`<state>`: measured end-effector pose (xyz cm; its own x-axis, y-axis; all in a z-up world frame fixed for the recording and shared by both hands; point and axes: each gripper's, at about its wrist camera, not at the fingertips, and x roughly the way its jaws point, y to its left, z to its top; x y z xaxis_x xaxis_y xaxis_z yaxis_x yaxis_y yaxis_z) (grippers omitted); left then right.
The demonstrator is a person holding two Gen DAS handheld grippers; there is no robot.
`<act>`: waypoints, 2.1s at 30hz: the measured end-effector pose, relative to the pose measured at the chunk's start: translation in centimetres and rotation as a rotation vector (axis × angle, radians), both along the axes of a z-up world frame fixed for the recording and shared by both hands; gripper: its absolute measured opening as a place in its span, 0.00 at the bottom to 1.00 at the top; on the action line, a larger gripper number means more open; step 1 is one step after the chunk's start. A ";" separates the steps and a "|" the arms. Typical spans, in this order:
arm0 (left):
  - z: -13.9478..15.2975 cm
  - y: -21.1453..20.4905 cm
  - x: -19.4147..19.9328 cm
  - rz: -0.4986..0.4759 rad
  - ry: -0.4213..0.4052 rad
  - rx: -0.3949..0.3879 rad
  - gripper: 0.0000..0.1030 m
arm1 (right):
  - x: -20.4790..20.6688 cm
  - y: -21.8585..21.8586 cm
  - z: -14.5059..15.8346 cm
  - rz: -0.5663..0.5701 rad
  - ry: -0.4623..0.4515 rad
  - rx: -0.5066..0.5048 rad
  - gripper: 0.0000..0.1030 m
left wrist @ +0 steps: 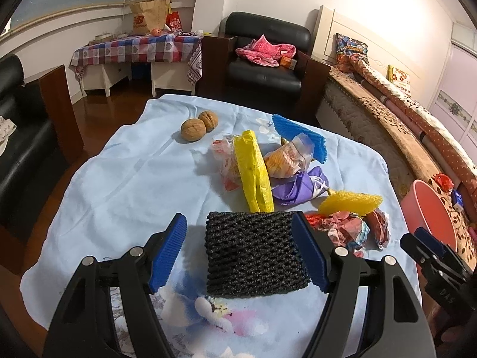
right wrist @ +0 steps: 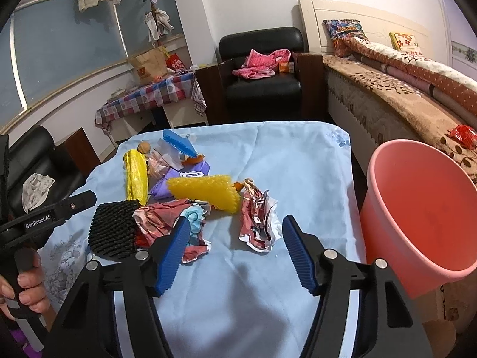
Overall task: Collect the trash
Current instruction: 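Move both grippers toward the trash on the blue tablecloth, then grasp the yellow plastic bag with the left gripper while the right gripper grasps the foil wrapper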
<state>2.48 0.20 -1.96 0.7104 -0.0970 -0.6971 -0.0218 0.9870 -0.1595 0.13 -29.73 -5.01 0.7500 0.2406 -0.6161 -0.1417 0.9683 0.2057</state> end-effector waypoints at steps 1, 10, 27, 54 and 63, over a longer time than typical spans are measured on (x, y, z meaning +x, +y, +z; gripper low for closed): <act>0.0 0.0 0.2 -0.001 0.000 -0.001 0.71 | 0.1 0.0 0.0 0.000 0.001 -0.002 0.62; -0.1 -0.3 1.6 -0.001 0.009 0.001 0.71 | 1.3 0.2 -0.2 0.003 0.023 -0.016 0.62; -0.9 -1.0 4.4 0.014 0.055 0.025 0.65 | 3.1 0.5 -1.0 0.008 0.060 -0.045 0.62; -3.6 -1.6 9.7 -0.009 0.160 0.013 0.50 | 8.2 -0.1 -3.9 -0.001 0.212 -0.052 0.56; -4.2 -0.3 10.0 -0.016 0.177 -0.068 0.22 | 8.6 -0.4 -4.9 0.014 0.230 -0.042 0.33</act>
